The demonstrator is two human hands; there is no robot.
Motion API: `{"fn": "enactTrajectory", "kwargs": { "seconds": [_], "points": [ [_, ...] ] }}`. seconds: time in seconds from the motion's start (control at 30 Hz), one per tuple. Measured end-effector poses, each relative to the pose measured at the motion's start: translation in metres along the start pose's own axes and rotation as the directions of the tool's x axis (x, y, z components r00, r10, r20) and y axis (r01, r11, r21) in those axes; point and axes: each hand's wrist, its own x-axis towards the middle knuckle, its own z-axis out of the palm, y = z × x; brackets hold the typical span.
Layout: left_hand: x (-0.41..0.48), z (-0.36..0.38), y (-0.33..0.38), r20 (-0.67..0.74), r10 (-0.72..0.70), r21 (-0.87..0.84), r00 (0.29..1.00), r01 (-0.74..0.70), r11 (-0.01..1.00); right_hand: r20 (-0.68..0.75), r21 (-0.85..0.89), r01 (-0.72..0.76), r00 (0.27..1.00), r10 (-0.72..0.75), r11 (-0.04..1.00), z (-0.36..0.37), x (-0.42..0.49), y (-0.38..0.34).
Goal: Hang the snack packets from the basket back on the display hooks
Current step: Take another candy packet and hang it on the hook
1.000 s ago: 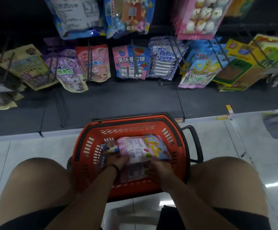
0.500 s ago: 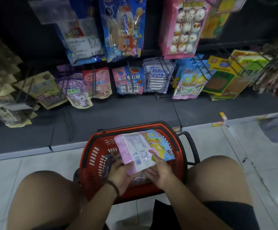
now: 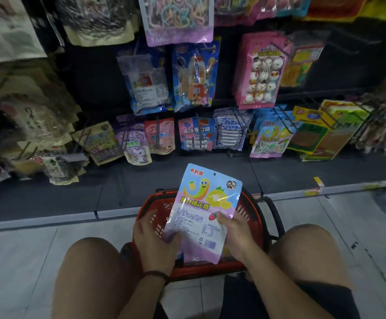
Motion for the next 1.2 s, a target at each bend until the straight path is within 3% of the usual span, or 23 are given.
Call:
{"fn": "enactTrajectory", "kwargs": {
  "seconds": [0.03,0.1,0.2,0.3,0.43,0.53,0.67,0.77,0.87,1.07,1.2],
  "points": [
    [-0.005,0.001,0.004,0.053,0.038,0.019,0.998,-0.039,0.999,-0.03,-0.072,0.035,0.999,-0.037,0.997,0.002,-0.006,0.001],
    [-0.02,0.009,0.008,0.238,-0.017,-0.157,0.971,0.055,0.986,-0.044,-0.192,0.099,0.993,-0.109,0.976,0.009,-0.016,0.0],
    [-0.038,0.026,0.008,0.413,-0.061,-0.354,0.909,0.222,0.909,0.115,-0.34,0.197,0.979,-0.168,0.919,0.021,-0.03,-0.003],
    [-0.036,0.028,0.003,0.41,-0.11,-0.431,0.905,0.299,0.851,0.325,-0.409,0.248,0.939,-0.114,0.878,0.025,-0.043,-0.003],
    [-0.025,0.023,0.006,0.469,-0.11,-0.495,0.876,0.364,0.789,0.29,-0.393,0.164,0.956,-0.047,0.905,0.016,-0.042,-0.006],
    [-0.022,0.022,0.008,0.398,-0.16,-0.512,0.903,0.363,0.779,0.337,-0.394,0.247,0.935,-0.11,0.885,0.017,-0.04,-0.005],
    [-0.017,0.017,0.013,0.407,-0.28,-0.522,0.869,0.473,0.71,0.085,-0.547,0.372,0.916,-0.392,0.75,0.007,-0.025,-0.002],
    [-0.013,0.011,0.027,0.488,-0.24,-0.508,0.84,0.496,0.705,-0.057,-0.504,0.276,0.935,-0.351,0.819,0.006,-0.013,-0.028],
    [-0.001,0.004,0.042,0.533,-0.171,-0.514,0.829,0.478,0.713,0.021,-0.36,0.248,0.966,-0.258,0.899,0.013,-0.006,-0.061],
    [0.046,-0.016,0.094,0.418,-0.01,-0.56,0.908,0.266,0.785,0.096,-0.357,0.313,0.95,-0.298,0.88,0.037,-0.005,-0.101],
    [0.074,-0.022,0.122,0.341,-0.01,-0.575,0.94,0.217,0.788,0.138,-0.39,0.367,0.93,-0.341,0.844,0.058,-0.01,-0.13]
  ]
}}
